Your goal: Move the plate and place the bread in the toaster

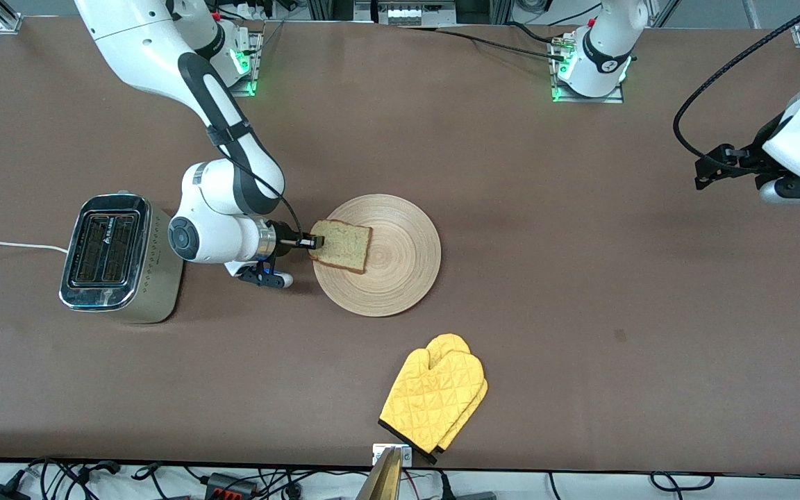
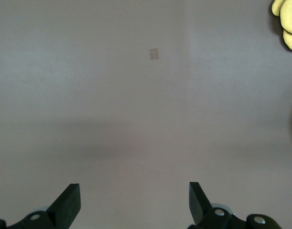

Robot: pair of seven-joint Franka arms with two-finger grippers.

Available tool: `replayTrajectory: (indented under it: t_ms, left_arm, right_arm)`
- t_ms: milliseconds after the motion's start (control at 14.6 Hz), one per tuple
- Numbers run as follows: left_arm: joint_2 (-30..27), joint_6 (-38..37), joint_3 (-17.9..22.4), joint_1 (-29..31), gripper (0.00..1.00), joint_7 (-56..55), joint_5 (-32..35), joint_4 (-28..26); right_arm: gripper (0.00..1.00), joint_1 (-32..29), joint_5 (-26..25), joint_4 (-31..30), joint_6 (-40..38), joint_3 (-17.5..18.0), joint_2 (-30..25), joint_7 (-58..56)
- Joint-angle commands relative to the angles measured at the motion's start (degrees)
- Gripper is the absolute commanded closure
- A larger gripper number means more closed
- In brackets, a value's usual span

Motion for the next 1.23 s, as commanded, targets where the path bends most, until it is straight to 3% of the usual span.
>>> replayTrajectory:
  t_ms: [0,274,479,684,958,1163]
  left_arm:
    - [-1.36,1.56,0.72,-0.51,0.00,-3.40,-2.14,-1.58]
    - [-1.18,1.39,0.64,-0.60,0.00,-3.04,-2.05,-1.40]
    - [-0.66,0.77,0.20,-0.51,0.00,-3.05,-2.05,-0.44]
    - [-0.22,0.42,0.20,-0.42,0.00,-3.04,-2.14,0.01]
    - [-0.22,0.16,0.20,-0.42,0.00,-3.04,-2.14,0.01]
    - [-0.22,0.07,0.20,-0.51,0.00,-3.04,-2.14,0.10]
  right_arm:
    - [0.77,0.33,1.36,1.08,0.01,-0.05,0.03,-0.03]
    - [0.83,0.33,1.28,2.31,-0.08,-0.05,-0.15,-0.82]
    - [0.97,0.41,0.40,2.92,-1.04,-0.14,-2.16,-0.73]
    - [1.00,-0.55,-0.39,7.39,-9.01,-1.62,-4.10,-0.47]
    - [1.00,-0.90,-8.72,19.16,-24.30,-7.33,-4.19,-0.47]
    - [1.00,-0.64,-20.31,25.23,-32.75,-10.06,-4.54,-0.30]
